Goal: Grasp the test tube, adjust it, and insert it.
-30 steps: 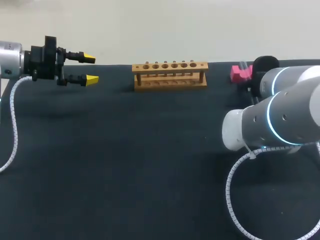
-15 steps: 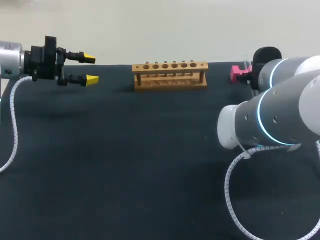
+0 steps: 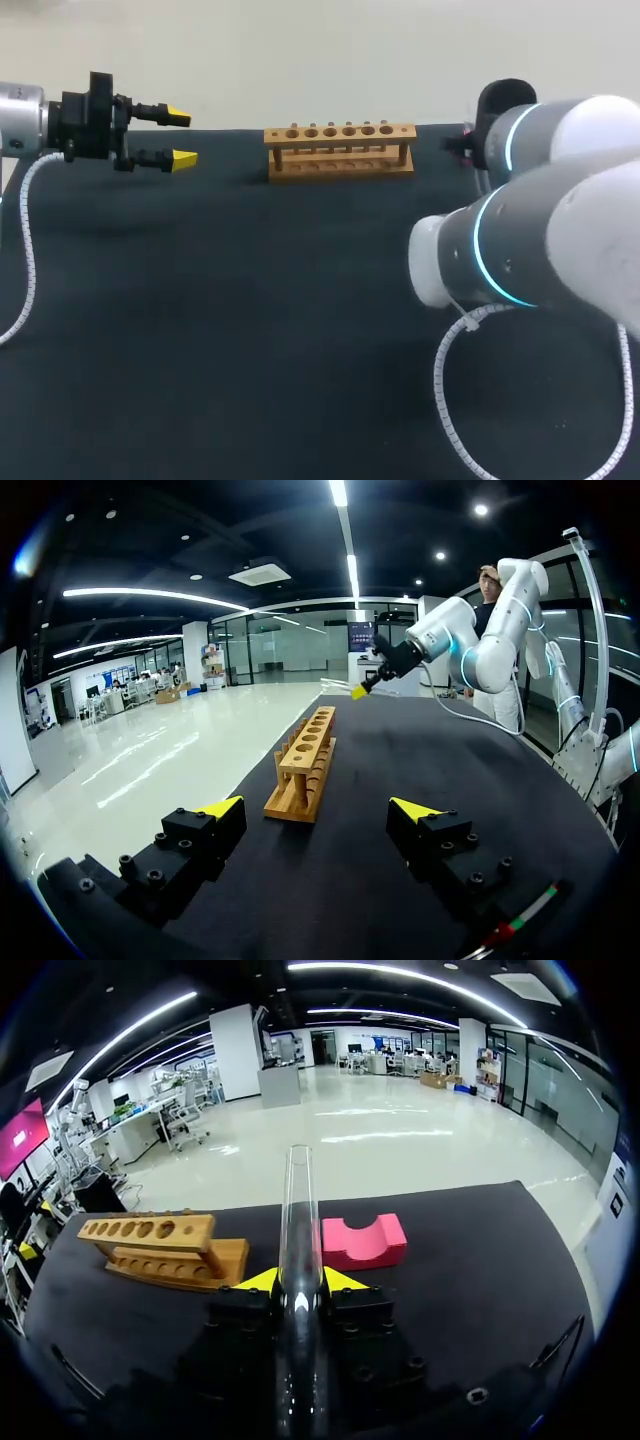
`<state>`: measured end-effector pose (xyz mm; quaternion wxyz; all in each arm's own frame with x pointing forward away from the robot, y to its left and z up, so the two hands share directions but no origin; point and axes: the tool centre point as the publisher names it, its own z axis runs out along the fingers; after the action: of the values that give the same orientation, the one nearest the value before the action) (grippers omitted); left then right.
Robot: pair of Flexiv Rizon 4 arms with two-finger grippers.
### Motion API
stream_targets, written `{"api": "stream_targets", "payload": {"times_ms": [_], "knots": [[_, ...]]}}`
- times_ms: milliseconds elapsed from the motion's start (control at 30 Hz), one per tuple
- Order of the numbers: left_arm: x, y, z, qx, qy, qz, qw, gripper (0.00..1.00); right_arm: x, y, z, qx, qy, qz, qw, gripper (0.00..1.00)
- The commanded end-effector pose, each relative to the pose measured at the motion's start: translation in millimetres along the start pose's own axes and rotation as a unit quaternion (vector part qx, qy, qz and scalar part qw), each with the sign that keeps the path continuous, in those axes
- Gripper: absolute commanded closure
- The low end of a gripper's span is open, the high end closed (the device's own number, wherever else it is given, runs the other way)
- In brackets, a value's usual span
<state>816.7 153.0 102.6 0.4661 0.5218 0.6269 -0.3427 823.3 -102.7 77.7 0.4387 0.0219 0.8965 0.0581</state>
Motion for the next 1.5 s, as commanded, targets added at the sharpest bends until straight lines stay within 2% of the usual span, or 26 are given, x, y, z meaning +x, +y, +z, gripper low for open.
{"api": "stream_targets", "payload": {"times_ms": [33, 500, 700, 1033, 1500], "knots": [[1.1, 0.3, 0.0, 0.0, -0.001, 0.001, 1.0, 0.0, -1.4, 21.4, -3.3, 0.071, 0.003, 0.0, 0.997, 1.0], [1.1, 0.3, 0.0, 0.0, -0.001, 0.001, 1.0, 0.0, 5.3, 75.5, -1.9, 0.099, -0.003, 0.011, 0.995, 1.0], [1.1, 0.3, 0.0, 0.0, -0.001, 0.001, 1.0, 0.0, 11.7, 94.0, -2.9, 0.098, -0.008, 0.018, 0.995, 1.0], [1.1, 0.3, 0.0, 0.0, -0.001, 0.001, 1.0, 0.0, 16.0, 112.5, 3.5, 0.08, -0.005, -0.003, 0.997, 1.0], [1.1, 0.3, 0.0, 0.0, -0.001, 0.001, 1.0, 0.0, 21.2, 130.7, 15.1, 0.02, -0.005, -0.01, 1.0, 1.0]]}}
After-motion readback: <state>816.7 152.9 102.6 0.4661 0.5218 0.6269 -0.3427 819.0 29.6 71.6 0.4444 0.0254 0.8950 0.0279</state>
